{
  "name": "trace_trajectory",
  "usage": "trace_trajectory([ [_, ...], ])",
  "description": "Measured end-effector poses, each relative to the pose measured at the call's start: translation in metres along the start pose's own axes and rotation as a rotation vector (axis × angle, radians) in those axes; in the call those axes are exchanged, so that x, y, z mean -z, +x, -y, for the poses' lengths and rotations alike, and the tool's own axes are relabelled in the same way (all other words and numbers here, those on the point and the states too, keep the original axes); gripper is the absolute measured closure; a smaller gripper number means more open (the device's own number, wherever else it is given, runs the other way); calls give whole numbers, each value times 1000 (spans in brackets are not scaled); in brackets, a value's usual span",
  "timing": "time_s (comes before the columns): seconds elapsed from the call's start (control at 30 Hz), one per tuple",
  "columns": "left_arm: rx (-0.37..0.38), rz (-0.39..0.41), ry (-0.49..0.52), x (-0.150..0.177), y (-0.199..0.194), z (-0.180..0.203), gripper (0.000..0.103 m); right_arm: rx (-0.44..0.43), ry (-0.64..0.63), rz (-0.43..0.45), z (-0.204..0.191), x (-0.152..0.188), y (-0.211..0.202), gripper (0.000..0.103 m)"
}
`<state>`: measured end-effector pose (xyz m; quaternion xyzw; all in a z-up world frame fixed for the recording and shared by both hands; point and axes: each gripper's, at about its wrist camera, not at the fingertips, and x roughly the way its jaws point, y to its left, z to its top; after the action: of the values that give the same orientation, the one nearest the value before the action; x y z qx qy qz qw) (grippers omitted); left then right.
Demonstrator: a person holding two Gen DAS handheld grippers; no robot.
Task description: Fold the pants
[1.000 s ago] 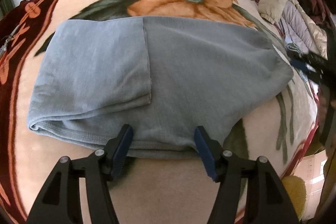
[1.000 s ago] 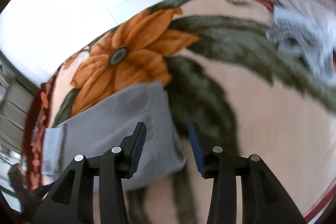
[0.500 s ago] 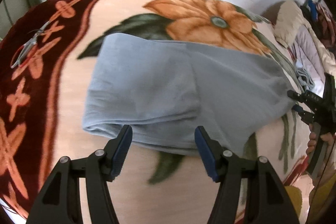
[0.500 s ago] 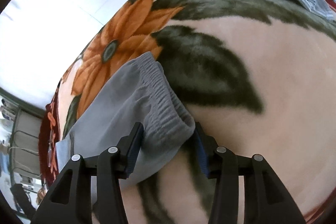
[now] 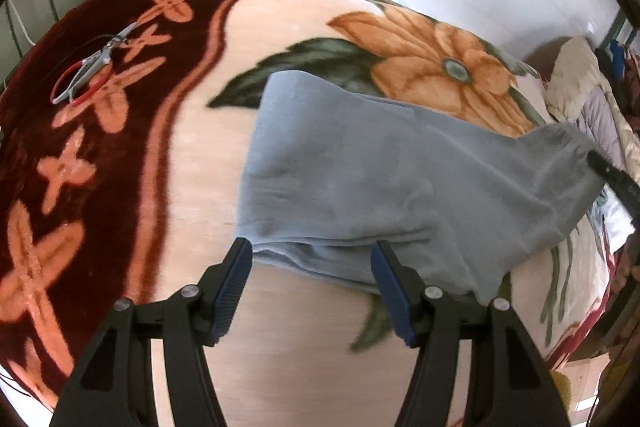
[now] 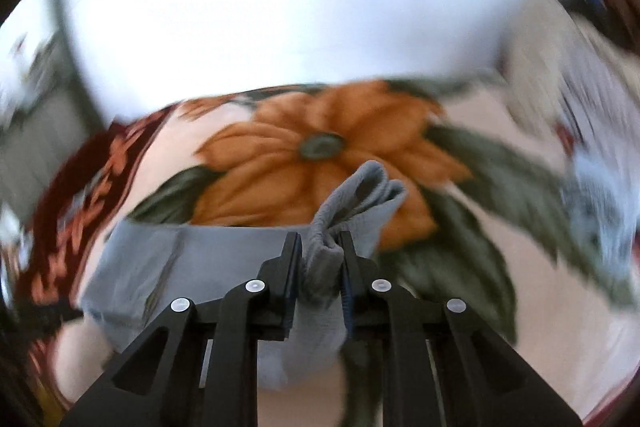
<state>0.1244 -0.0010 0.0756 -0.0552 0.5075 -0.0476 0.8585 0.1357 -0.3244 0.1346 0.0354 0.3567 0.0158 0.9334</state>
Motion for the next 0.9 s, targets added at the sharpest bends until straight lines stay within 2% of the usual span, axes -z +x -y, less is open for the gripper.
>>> trace_trajectory([
  [0.17,-3,8,-18,-1,2,-15,38,-39,-246,-45,-77,3,18,85],
  [0.33,-7,20,-9,-2,8,-26,38,-81,-375,-112,-137,34,49,85],
  [0.4,-5,24,-6,-3,10,-29,38,-73,-412,-128,-152,48,56,85],
  [0.5,1,37,-7,-5,15,-34,38,-49,-437,-117,-161,60,60,85],
  [0.67,8,67,-32,-6,24,-47,38,-49,-448,-38,-170,68,46,85],
  [0.8,35,51,-71,-2,32,-55,38,-62,-489,-64,-179,82,57,85],
  [0.9,45,58,-73,-2,32,-57,38,-72,-497,-128,-180,92,73,85],
])
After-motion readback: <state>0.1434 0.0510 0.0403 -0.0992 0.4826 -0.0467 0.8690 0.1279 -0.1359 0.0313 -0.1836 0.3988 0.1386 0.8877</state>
